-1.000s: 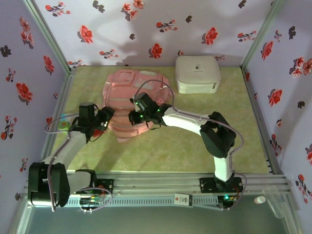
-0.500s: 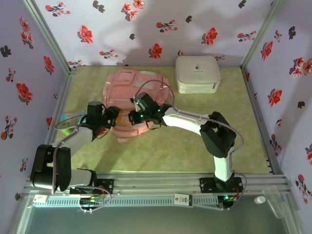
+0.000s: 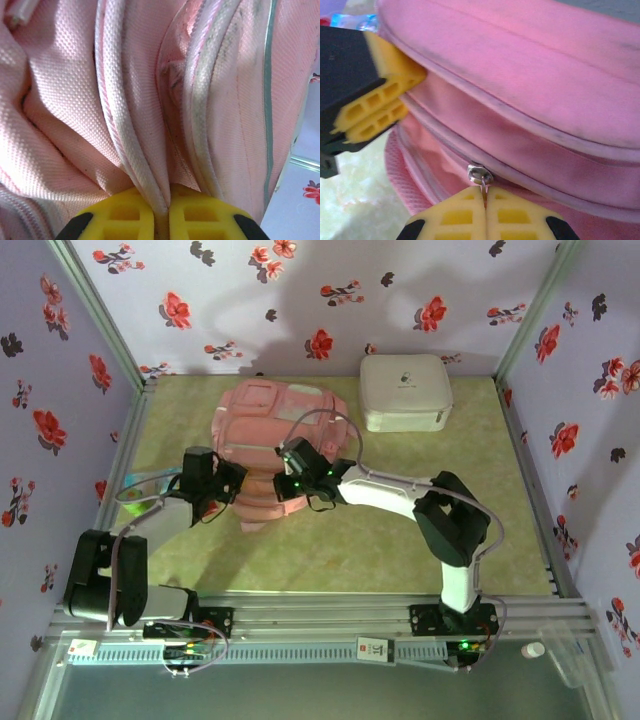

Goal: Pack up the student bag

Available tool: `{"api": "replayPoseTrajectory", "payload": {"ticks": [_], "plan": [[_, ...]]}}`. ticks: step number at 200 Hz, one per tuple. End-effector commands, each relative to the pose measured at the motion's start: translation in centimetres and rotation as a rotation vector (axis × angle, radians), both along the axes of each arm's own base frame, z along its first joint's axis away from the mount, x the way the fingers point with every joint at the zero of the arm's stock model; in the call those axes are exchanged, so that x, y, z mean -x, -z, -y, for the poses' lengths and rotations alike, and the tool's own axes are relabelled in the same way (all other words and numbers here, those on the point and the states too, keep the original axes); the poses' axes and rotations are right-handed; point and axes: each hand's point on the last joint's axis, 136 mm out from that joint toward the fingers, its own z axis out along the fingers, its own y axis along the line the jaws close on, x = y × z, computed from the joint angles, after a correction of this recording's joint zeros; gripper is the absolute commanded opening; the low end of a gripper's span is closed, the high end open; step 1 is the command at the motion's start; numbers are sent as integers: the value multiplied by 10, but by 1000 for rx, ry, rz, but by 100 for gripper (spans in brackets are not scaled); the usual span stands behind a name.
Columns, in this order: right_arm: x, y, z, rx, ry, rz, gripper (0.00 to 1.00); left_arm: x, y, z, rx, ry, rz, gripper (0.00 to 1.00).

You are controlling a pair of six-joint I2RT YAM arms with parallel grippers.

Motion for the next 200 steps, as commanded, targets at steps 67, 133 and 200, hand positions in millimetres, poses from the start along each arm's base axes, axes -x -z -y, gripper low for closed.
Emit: {"api": "replayPoseTrajectory", "payload": {"ticks": [67,133,200], "plan": [[-46,-2,108,219,249,97,0,14,-22,-15,-206,88,36,0],[-67,-9,125,234,242,107,0,31,-15,-19,-282,163,-2,0],[-83,-16,129,228,68,177,0,44,-11,-17,-348,279,-30,0]]}}
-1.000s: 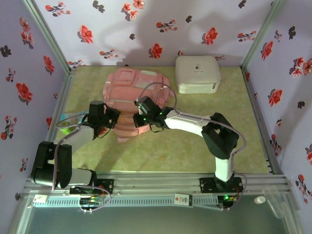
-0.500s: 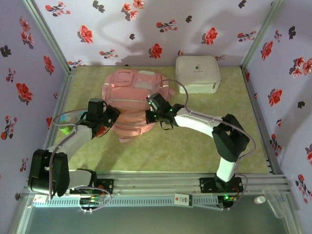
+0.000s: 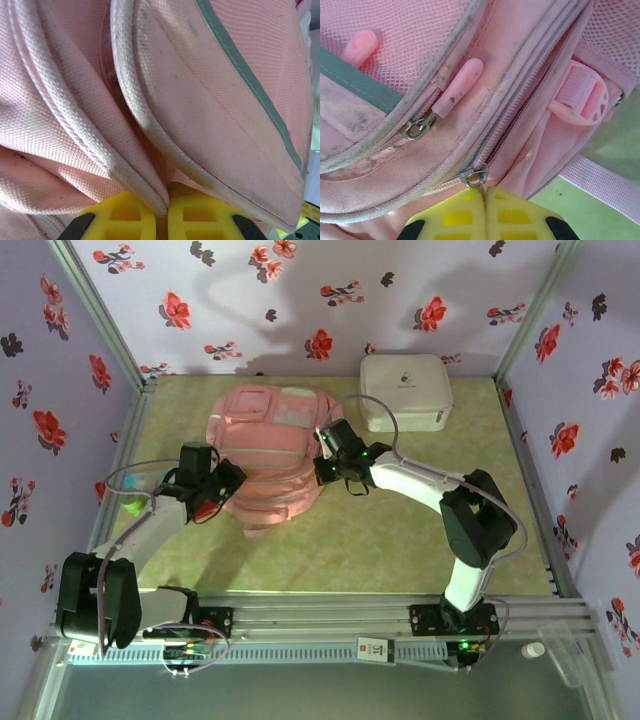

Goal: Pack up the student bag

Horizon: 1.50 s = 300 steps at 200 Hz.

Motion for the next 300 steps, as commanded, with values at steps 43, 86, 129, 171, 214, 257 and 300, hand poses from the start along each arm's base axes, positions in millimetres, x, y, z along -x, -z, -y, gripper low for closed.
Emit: {"api": "replayPoseTrajectory", "payload": {"ticks": [43,86,129,171,214,257,300], "plan": [[-58,-19,42,81,55,124,0,29,14,-8,-140,157,-82,0],[-82,-11,59,126,173,110,0,33,16,-6,-167,222,-100,0],[-97,-7,77,118,316,59,0,32,14,3,-146,272,-94,0],[-115,-3,77,112,338,13,0,30,9,3,-168,304,-88,0],[-117,-7,76,86,338,6,0,27,7,5,-164,313,-86,0],[-86,-13,97,103,339,7,0,37,7,15,-137,338,-92,0],[-57,-8,116,153,262,52,0,56,23,27,-123,365,-125,0]]}}
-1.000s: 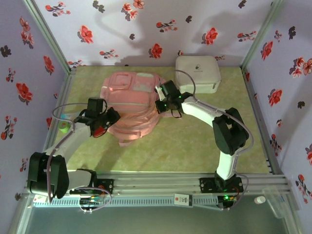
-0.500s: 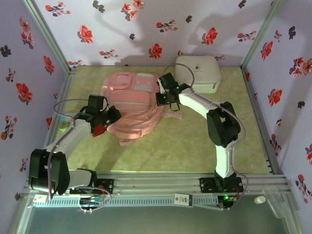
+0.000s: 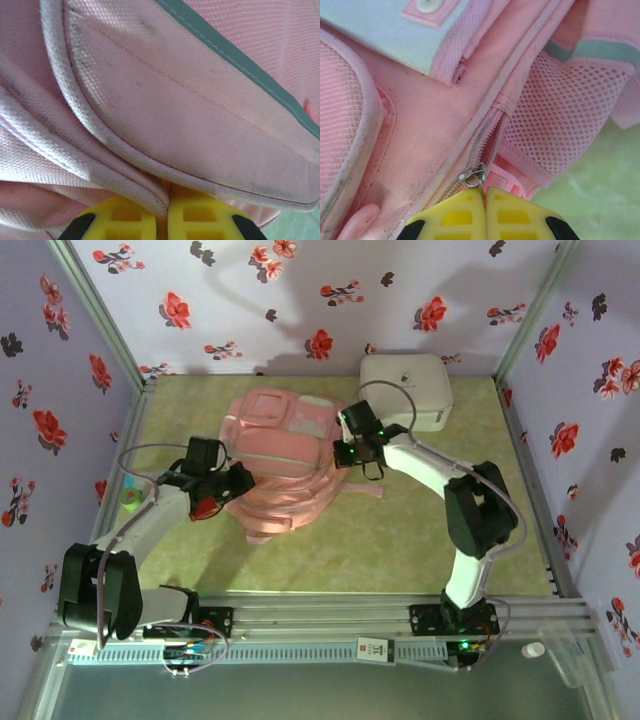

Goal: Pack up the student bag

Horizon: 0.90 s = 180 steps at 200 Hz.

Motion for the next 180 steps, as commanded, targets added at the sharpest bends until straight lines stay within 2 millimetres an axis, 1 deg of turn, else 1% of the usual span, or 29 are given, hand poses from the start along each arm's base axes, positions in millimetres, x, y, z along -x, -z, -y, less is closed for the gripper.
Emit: {"api": "replayPoseTrajectory", "payload": {"ticks": [1,20,32,56,71,82,93,104,115,128,139,150,158,173,180], "plan": [[-22,-9,59,137,116,122,0,34,23,-3,-33,44,-103,0],[-30,-8,75,184,143,125,0,35,28,-4,-43,45,-114,0],[-36,-8,81,199,171,127,0,35,30,-3,-46,51,-118,0],[-46,-14,86,206,236,123,0,33,28,-1,-51,66,-110,0],[-47,-18,82,185,243,113,7,32,25,1,-49,70,-106,0],[-47,-23,79,156,244,116,9,31,22,3,-48,76,-99,0],[-47,-27,80,145,258,130,12,30,20,4,-45,76,-94,0],[-46,-32,80,141,259,129,21,28,18,5,-39,73,-91,0],[-43,-36,77,117,249,124,26,27,15,8,-27,73,-83,0],[-37,-43,69,65,222,119,35,23,12,11,-11,65,-75,0],[-31,-52,60,2,185,118,38,21,8,14,5,64,-66,0],[-24,-61,49,-63,137,122,44,18,5,15,15,54,-60,0],[-20,-66,43,-102,112,126,47,17,4,16,20,51,-55,0],[-16,-67,39,-139,104,111,50,14,1,17,29,42,-47,0],[-14,-68,32,-170,76,106,53,13,0,17,31,38,-43,0]]}}
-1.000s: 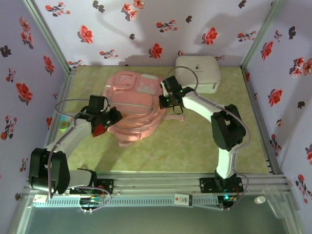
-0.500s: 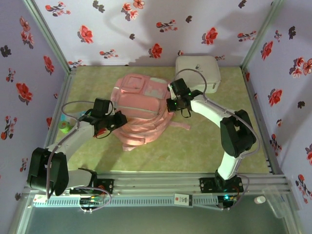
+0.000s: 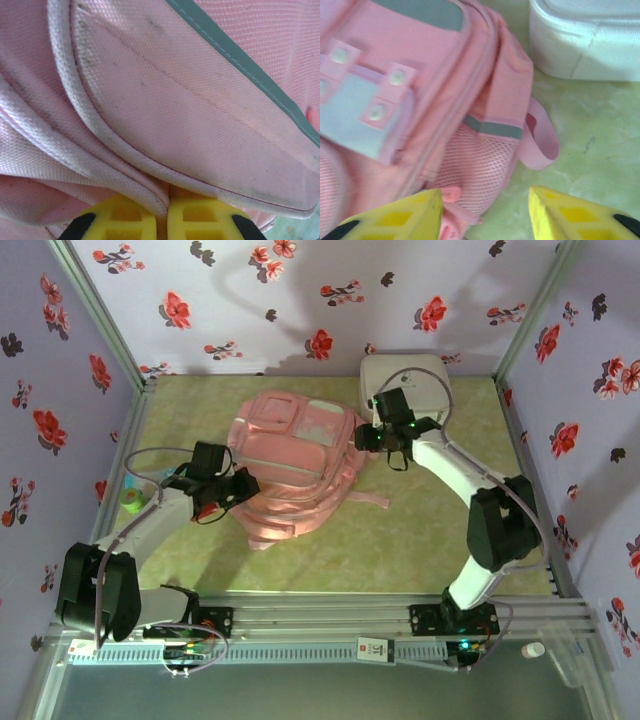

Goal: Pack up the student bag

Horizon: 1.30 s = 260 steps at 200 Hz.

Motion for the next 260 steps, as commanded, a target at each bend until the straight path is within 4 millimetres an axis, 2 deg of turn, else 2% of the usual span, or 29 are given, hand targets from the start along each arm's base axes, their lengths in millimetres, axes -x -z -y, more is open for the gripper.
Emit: {"api": "replayPoseTrajectory", "payload": {"ticks": [1,53,73,103,145,179,230,260], "plan": [[10,-17,-23,-124,-84,19,53,4,-6,7,21,21,-20,0],[34,-9,-79,-299,-284,-57,62,3,3,1,1,-32,-38,5],[44,-4,-98,-313,-350,-74,65,4,6,-4,-19,-53,-48,9],[52,13,-118,-297,-405,-112,66,4,4,-9,-38,-70,-44,17],[63,25,-129,-302,-443,-153,71,11,-9,-19,-91,-78,-30,35],[89,29,-131,-306,-505,-208,71,11,-28,-28,-121,-95,23,51],[126,41,-123,-281,-574,-266,70,-1,-40,-24,-89,-123,65,57],[130,47,-118,-223,-579,-246,60,-14,-48,-19,-72,-128,97,58]]}}
